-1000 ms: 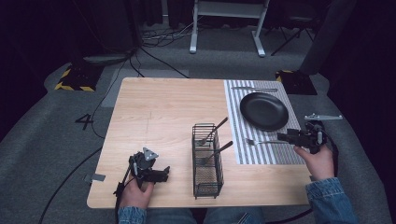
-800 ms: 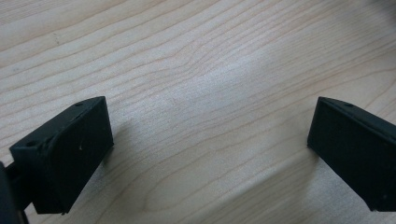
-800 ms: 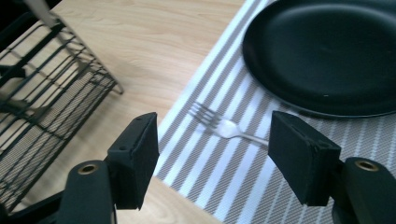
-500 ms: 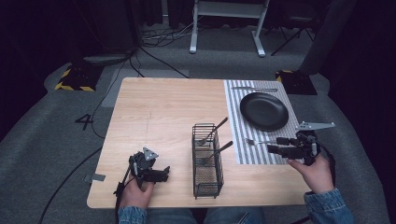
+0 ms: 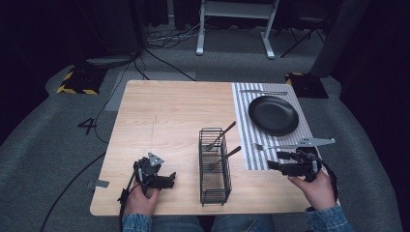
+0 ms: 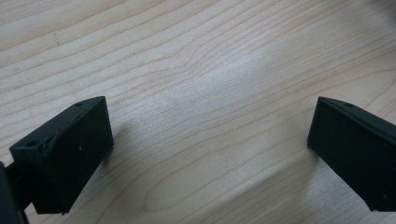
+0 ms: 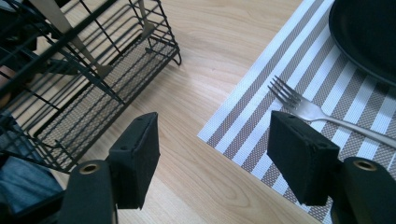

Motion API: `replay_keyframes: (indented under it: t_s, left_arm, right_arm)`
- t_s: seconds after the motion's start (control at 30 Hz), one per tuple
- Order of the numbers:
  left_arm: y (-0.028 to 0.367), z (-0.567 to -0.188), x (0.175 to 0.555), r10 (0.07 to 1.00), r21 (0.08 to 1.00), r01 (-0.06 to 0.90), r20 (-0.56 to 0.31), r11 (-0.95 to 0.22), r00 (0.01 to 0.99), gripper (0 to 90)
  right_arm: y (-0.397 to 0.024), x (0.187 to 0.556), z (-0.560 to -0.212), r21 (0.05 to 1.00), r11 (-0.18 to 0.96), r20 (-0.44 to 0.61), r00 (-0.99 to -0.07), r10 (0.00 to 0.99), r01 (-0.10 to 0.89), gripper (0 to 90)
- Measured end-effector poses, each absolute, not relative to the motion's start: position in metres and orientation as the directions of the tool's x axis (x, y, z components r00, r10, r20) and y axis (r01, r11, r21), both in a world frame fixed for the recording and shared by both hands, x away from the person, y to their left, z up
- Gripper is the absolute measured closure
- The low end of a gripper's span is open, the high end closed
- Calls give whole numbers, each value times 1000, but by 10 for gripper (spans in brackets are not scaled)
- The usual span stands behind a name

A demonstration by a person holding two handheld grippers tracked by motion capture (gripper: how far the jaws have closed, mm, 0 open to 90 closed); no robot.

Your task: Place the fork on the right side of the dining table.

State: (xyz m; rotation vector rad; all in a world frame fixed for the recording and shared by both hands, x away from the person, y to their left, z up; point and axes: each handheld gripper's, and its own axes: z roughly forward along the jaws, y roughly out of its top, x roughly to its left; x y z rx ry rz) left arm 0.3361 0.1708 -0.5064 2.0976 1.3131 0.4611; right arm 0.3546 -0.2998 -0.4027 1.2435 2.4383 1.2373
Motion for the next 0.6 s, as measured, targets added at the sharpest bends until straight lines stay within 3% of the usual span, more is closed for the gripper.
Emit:
replay_keyframes:
  t_s: [0.6]
  left_arm:
    - [171,-506,336,894,660,680,-28,-319,446,2]
  right_arm:
    - [-300,354,-455,745,330,190,-657,729,581,339]
